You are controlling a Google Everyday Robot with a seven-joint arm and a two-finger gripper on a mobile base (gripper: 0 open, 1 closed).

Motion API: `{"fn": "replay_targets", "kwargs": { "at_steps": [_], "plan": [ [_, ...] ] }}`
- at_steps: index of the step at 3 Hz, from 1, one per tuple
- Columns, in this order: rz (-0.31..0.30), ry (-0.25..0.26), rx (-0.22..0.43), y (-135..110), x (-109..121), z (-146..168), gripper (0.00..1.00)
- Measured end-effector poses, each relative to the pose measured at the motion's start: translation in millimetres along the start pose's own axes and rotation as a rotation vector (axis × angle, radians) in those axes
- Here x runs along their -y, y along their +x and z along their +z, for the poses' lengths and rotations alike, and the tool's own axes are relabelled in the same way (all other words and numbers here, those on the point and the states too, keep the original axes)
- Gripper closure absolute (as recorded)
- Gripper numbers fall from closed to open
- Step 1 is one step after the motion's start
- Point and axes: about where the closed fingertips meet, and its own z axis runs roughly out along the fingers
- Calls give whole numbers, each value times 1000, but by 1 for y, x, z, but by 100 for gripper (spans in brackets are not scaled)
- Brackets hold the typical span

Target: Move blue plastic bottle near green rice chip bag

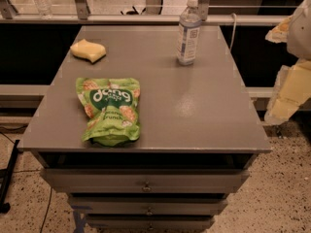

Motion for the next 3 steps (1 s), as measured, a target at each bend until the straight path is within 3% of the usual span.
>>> {"fn": "replay_targets", "kwargs": {
  "at_steps": [1, 2, 3],
  "plan": [
    [-2, 6, 11, -2, 4, 0, 0],
    [16, 15, 68, -9, 28, 7, 0],
    [65, 22, 172, -19, 62, 23, 0]
  ]
}}
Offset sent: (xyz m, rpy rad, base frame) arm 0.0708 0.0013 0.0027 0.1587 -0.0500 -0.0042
